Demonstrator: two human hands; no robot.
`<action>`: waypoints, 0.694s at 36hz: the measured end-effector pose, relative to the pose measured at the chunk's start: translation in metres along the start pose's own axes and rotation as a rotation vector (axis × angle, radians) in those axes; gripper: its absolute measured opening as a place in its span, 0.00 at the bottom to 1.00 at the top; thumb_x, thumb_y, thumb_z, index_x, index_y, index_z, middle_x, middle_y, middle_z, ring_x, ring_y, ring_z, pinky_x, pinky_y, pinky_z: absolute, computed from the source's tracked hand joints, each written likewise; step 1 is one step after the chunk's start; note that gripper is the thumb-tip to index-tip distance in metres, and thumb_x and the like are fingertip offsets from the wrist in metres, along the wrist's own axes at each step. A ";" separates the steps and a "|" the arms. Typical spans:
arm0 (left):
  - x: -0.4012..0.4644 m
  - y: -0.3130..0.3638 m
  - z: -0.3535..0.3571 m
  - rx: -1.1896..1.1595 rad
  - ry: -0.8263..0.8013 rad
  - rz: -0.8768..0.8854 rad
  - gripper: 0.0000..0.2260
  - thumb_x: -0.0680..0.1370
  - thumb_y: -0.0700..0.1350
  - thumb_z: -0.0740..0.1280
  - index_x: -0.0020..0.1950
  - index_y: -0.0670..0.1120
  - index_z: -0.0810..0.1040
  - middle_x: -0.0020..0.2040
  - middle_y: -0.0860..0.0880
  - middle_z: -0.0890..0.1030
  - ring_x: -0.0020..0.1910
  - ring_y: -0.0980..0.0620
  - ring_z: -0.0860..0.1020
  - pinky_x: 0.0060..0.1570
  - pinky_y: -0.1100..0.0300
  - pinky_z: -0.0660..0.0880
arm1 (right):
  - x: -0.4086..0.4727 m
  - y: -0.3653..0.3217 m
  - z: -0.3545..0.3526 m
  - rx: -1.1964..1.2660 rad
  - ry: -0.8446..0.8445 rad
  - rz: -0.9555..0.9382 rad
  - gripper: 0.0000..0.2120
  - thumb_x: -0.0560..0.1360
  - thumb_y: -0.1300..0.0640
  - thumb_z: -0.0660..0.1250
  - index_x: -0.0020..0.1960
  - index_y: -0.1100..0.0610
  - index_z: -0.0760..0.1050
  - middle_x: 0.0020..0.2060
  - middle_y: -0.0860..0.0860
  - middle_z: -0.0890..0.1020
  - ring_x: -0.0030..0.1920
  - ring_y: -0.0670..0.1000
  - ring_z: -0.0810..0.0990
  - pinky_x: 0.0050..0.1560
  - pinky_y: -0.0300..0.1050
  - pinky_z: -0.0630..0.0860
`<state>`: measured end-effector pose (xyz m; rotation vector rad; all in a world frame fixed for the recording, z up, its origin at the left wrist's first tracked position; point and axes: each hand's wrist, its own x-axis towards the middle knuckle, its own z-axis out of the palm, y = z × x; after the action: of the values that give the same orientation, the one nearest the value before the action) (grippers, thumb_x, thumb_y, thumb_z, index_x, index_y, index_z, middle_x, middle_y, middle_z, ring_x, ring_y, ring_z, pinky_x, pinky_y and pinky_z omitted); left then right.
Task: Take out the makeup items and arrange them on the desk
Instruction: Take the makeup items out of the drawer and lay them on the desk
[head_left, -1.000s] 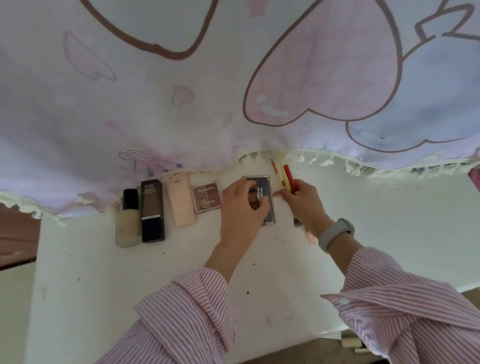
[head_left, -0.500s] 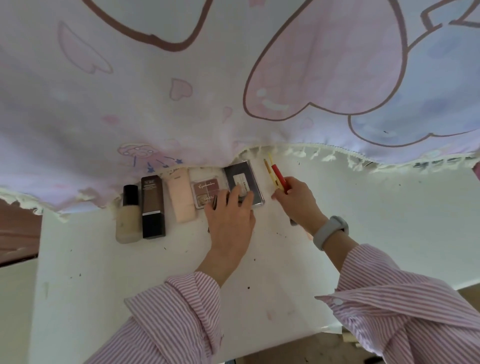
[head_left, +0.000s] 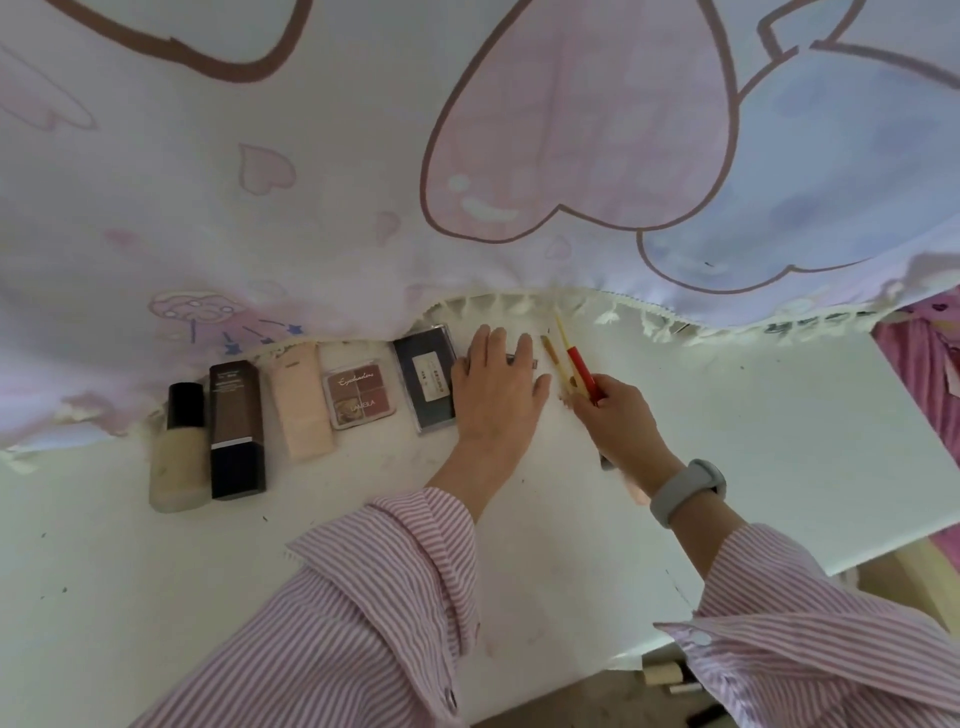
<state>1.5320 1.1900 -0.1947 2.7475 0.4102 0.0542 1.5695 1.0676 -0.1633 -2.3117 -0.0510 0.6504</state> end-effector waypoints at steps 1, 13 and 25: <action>0.000 -0.002 0.004 0.028 0.018 0.002 0.21 0.78 0.53 0.62 0.69 0.44 0.69 0.68 0.42 0.69 0.70 0.43 0.64 0.64 0.45 0.64 | -0.001 0.001 0.000 0.002 -0.004 -0.003 0.10 0.78 0.56 0.59 0.57 0.58 0.74 0.26 0.50 0.68 0.21 0.50 0.67 0.20 0.38 0.66; -0.032 -0.018 -0.008 -0.051 0.207 0.083 0.18 0.77 0.46 0.49 0.58 0.41 0.74 0.66 0.42 0.73 0.71 0.42 0.64 0.70 0.41 0.47 | 0.005 -0.005 0.010 0.024 -0.007 -0.098 0.11 0.78 0.59 0.58 0.58 0.57 0.75 0.27 0.47 0.71 0.21 0.48 0.68 0.19 0.37 0.70; -0.038 -0.018 0.003 0.271 -0.028 0.100 0.23 0.79 0.48 0.58 0.74 0.47 0.61 0.73 0.46 0.65 0.72 0.46 0.63 0.68 0.34 0.47 | 0.014 -0.002 0.008 -0.113 -0.019 -0.165 0.11 0.78 0.61 0.55 0.54 0.60 0.74 0.42 0.52 0.70 0.34 0.48 0.70 0.29 0.29 0.64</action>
<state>1.4912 1.1936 -0.2034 3.0312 0.2901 -0.0161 1.5780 1.0771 -0.1735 -2.3789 -0.2909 0.5991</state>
